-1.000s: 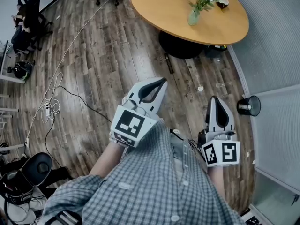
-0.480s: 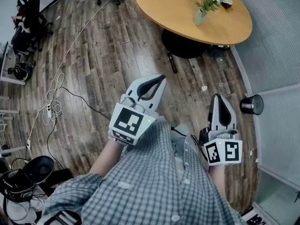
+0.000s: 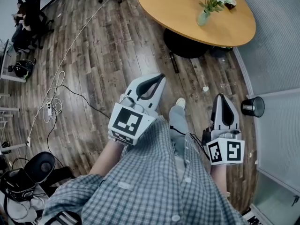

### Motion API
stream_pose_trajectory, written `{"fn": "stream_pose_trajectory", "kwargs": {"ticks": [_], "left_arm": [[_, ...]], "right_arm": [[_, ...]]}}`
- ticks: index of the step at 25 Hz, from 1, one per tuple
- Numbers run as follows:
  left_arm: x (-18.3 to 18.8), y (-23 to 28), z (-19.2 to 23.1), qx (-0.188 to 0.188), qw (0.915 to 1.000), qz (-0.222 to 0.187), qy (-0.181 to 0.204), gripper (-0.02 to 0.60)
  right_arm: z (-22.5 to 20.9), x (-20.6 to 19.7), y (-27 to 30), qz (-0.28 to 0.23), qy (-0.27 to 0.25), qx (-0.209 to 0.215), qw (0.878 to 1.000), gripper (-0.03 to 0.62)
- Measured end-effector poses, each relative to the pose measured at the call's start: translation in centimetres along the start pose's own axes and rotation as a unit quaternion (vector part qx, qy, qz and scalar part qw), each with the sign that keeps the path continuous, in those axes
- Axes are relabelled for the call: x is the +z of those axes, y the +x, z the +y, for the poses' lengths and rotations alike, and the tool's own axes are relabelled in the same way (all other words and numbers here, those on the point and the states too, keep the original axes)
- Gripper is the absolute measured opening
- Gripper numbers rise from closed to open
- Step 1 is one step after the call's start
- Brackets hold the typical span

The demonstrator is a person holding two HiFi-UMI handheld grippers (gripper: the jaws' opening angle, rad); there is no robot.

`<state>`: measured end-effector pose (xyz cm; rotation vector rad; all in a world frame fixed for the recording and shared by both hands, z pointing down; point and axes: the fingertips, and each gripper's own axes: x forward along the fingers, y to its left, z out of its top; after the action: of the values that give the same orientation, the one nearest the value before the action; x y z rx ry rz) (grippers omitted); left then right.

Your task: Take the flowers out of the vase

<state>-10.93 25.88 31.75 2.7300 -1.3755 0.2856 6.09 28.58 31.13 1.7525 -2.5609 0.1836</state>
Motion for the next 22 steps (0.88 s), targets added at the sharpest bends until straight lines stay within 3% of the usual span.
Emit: {"fn": "stream_pose_trajectory", "kwargs": {"ticks": [9, 22], "left_arm": [[0.6, 4.4, 2.4, 0.027, 0.9996, 0.006, -0.006, 0.008], [2.7, 14.0, 5.7, 0.069, 0.9974, 0.012, -0.016, 0.008]], "right_arm": [[-2.8, -0.1, 5.6, 0.010, -0.007, 0.030, 0.999, 0.011], [-10.5, 1.0, 14.8, 0.020, -0.002, 0.067, 0.998, 0.011]]}}
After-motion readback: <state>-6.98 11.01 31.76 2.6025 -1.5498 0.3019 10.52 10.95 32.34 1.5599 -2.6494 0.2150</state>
